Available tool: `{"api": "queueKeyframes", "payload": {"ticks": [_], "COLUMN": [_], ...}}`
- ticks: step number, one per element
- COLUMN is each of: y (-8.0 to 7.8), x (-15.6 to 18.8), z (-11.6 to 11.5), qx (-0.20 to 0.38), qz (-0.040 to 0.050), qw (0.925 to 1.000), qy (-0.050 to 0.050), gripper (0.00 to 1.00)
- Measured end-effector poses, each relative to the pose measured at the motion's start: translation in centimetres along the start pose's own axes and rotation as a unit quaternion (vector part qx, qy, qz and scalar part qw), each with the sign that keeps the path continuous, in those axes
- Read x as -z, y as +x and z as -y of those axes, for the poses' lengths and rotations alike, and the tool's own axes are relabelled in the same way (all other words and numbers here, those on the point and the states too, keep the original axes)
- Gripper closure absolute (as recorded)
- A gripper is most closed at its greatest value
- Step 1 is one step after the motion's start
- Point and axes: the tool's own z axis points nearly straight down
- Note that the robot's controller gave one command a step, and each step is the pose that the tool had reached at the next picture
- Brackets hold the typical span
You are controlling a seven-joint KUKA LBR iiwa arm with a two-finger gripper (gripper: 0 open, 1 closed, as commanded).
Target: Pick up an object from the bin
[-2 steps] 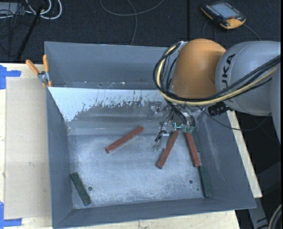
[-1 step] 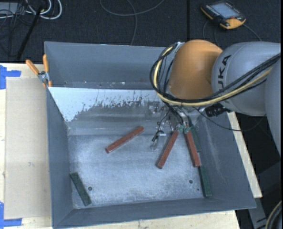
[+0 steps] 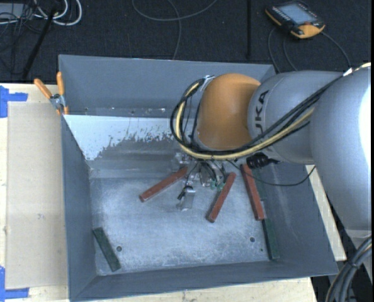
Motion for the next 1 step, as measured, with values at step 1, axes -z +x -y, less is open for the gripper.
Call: {"api": "queueKeyframes", "payload": {"ticks": [1], "y": [-0.71], "x": [-3.29], "z": [-0.01], "qx": [0.032], "qz": [0.0000], "qw": [0.9995], "qy": [0.000], "gripper": [1.00]}}
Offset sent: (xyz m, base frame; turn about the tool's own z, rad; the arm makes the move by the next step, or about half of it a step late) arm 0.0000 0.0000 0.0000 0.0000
